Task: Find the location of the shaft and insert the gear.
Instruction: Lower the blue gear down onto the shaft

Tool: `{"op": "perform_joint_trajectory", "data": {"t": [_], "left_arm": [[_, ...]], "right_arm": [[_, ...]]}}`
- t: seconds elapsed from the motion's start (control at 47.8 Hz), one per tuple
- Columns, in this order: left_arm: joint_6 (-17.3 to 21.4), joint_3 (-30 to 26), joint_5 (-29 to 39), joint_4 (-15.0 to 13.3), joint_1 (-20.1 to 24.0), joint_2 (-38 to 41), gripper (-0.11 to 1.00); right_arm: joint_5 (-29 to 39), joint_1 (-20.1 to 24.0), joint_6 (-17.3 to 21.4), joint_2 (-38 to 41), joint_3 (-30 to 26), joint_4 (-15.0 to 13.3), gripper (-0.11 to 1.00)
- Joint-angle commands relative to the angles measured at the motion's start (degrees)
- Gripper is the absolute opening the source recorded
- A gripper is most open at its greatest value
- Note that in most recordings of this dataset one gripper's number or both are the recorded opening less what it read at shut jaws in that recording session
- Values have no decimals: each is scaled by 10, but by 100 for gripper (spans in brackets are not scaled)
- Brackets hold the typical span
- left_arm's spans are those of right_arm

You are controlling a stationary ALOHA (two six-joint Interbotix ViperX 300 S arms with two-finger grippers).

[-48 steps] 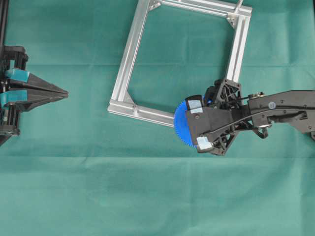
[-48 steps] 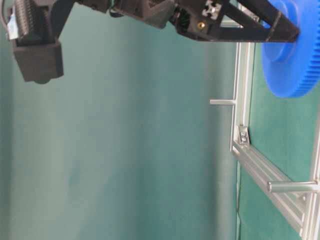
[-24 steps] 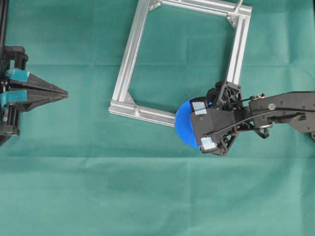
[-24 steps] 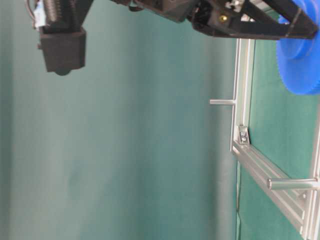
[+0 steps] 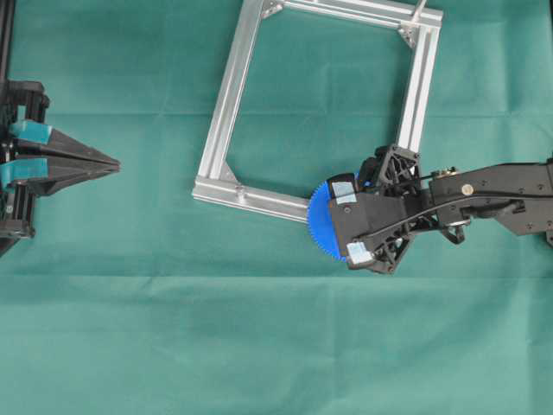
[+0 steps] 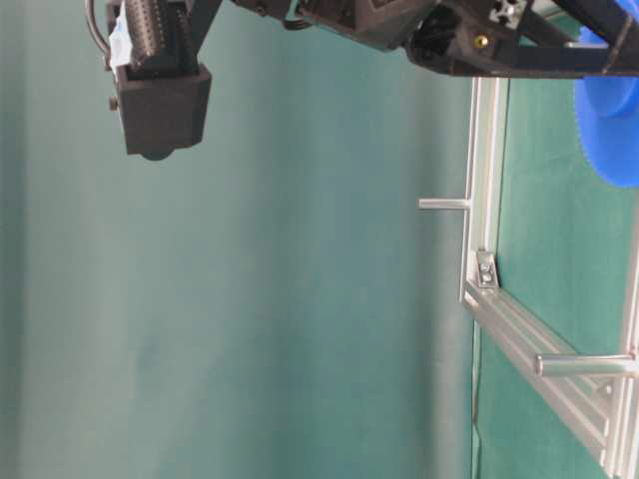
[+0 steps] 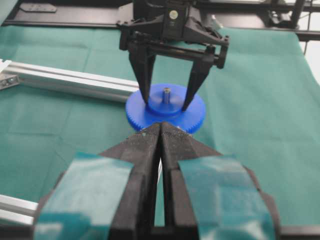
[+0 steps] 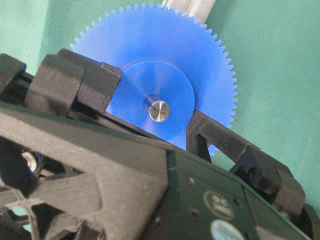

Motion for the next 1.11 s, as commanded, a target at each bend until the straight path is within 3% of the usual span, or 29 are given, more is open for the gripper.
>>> {"op": "perform_joint_trajectory", "data": {"t": [0.0, 1.087], "left_arm": [[0, -9, -4, 0, 0, 5, 1], [0, -9, -4, 0, 0, 5, 1]], "right_arm": [[-4, 2, 1, -2, -5, 1, 70], [-38, 2, -4, 5, -5, 4, 70]]}}
